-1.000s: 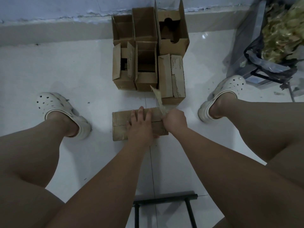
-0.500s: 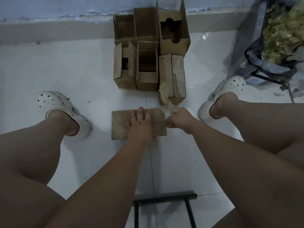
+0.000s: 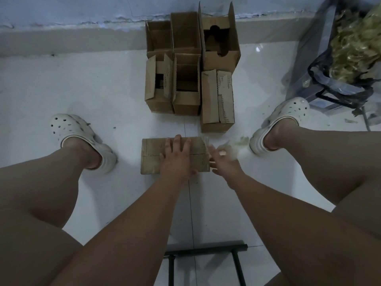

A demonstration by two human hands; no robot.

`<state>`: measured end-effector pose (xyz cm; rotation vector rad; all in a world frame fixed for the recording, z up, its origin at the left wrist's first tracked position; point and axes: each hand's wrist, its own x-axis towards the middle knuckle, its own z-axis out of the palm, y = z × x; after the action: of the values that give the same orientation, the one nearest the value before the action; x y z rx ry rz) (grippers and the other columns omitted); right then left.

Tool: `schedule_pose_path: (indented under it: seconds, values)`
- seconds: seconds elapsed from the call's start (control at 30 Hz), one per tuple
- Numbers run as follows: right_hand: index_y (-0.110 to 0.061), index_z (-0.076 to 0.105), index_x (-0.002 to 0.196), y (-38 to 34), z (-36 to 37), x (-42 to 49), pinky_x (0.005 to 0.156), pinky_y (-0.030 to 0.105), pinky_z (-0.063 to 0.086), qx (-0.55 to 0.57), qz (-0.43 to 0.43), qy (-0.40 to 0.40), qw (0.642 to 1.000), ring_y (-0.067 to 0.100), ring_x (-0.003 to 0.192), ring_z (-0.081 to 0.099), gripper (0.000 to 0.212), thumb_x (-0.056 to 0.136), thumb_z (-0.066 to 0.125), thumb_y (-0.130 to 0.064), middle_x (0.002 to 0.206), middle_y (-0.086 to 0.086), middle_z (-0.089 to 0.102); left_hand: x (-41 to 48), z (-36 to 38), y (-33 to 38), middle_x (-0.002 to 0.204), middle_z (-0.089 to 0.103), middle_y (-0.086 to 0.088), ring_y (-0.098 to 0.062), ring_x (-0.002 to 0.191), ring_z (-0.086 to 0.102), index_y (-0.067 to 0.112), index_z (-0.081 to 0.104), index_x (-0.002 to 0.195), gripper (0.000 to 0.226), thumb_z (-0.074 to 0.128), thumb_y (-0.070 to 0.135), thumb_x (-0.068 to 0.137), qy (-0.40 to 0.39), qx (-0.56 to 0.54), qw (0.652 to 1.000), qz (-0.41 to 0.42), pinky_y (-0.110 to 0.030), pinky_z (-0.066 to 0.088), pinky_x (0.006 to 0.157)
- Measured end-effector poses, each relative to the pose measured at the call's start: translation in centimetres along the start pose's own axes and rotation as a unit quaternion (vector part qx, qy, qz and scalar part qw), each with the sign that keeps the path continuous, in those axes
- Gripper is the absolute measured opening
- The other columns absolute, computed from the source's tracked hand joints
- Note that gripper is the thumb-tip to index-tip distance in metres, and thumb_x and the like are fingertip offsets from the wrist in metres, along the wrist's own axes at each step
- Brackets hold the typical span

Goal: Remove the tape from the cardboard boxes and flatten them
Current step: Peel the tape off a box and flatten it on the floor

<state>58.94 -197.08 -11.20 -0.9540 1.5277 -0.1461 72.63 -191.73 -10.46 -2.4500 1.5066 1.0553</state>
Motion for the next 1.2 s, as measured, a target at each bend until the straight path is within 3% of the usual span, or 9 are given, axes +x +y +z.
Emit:
schedule_pose_path:
  seconds: [0.1,0.17,0.27,0.33,0.43,0.53,0.97,1.1,1.2]
  values:
    - [-0.042,0.01,0.151,0.1,-0.3,-0.2,0.078,0.03,0.056,0.141,0.062,-0.023,0.988,0.019,0.091,0.068,0.088,0.085,0.066,-0.053,0.125,0.006,0.055,-0.1,0.1,-0.3,0.156,-0.006,-0.001,-0.031,0.144,-0.011,0.028,0.008,0.149,0.1,0.075,0.04,0.075,0.001,0.006,1.0,0.002,-0.056,0.016,0.114]
    - [-0.035,0.002,0.154,0.4,-0.7,-0.4,0.085,0.034,0.056,0.213,0.108,-0.029,0.971,0.022,0.099,0.066,0.101,0.082,0.071,-0.049,0.132,0.013,0.049,0.0,0.2,-0.4,0.156,-0.006,-0.001,-0.031,0.144,-0.011,0.028,0.008,0.149,0.1,0.075,0.041,0.075,0.007,0.009,1.0,0.004,-0.056,0.015,0.115]
    - [-0.018,0.03,0.141,0.3,-0.8,-0.5,0.081,0.031,0.054,0.152,0.11,-0.069,0.98,0.018,0.101,0.061,0.079,0.081,0.076,-0.038,0.127,0.015,0.05,0.1,0.2,-0.3,0.157,-0.006,-0.001,-0.031,0.144,-0.01,0.028,0.009,0.149,0.099,0.075,0.041,0.076,0.01,0.006,1.0,0.007,-0.055,0.015,0.115]
    - [-0.013,0.048,0.104,0.2,0.0,-0.4,0.084,0.033,0.054,0.023,0.08,-0.088,0.993,0.015,0.094,0.057,0.043,0.082,0.076,-0.037,0.114,0.009,0.053,0.1,0.2,-0.3,0.157,-0.005,-0.002,-0.031,0.144,-0.01,0.028,0.009,0.149,0.099,0.074,0.042,0.076,0.01,0.011,1.0,0.008,-0.055,0.016,0.115]
    - [-0.018,0.039,0.073,0.5,1.1,-0.4,0.069,0.032,0.047,-0.152,0.015,-0.05,0.987,0.016,0.074,0.048,0.041,0.085,0.072,-0.04,0.08,0.003,0.049,0.1,0.4,-0.5,0.156,-0.004,-0.002,-0.031,0.144,-0.009,0.028,0.009,0.149,0.098,0.073,0.044,0.076,0.013,0.013,1.0,0.007,-0.055,0.018,0.114]
    - [-0.019,0.037,0.069,1.0,1.3,-0.3,0.055,0.025,0.03,-0.206,-0.035,0.007,0.978,0.011,0.063,0.041,0.041,0.09,0.066,-0.038,0.07,-0.003,0.044,0.2,0.5,-0.5,0.156,-0.004,-0.001,-0.03,0.144,-0.009,0.028,0.009,0.149,0.1,0.074,0.043,0.075,0.017,0.014,1.0,0.007,-0.055,0.019,0.114]
    - [-0.017,0.044,0.056,0.1,0.9,-0.5,0.047,0.02,0.031,-0.3,-0.088,0.014,0.95,0.013,0.057,0.048,0.039,0.09,0.063,-0.019,0.06,-0.001,0.049,0.3,0.5,-0.6,0.157,-0.005,-0.002,-0.031,0.144,-0.01,0.028,0.007,0.149,0.102,0.075,0.044,0.074,0.019,0.016,1.0,0.011,-0.056,0.018,0.113]
    - [-0.013,0.051,0.056,-0.6,0.1,-0.5,0.064,0.032,0.053,-0.275,-0.064,-0.021,0.959,0.028,0.077,0.067,0.031,0.085,0.064,-0.012,0.067,0.006,0.059,0.2,0.5,-0.7,0.157,-0.006,-0.002,-0.031,0.144,-0.011,0.028,0.007,0.149,0.102,0.074,0.044,0.075,0.014,0.016,1.0,0.009,-0.056,0.017,0.114]
    - [-0.012,0.054,0.059,-0.9,-0.6,-0.4,0.077,0.039,0.059,-0.254,-0.048,-0.033,0.965,0.028,0.082,0.071,0.028,0.083,0.067,-0.01,0.066,0.005,0.06,0.2,0.4,-0.5,0.157,-0.006,-0.001,-0.03,0.144,-0.011,0.028,0.007,0.149,0.101,0.074,0.043,0.075,0.013,0.011,1.0,0.012,-0.056,0.017,0.114]
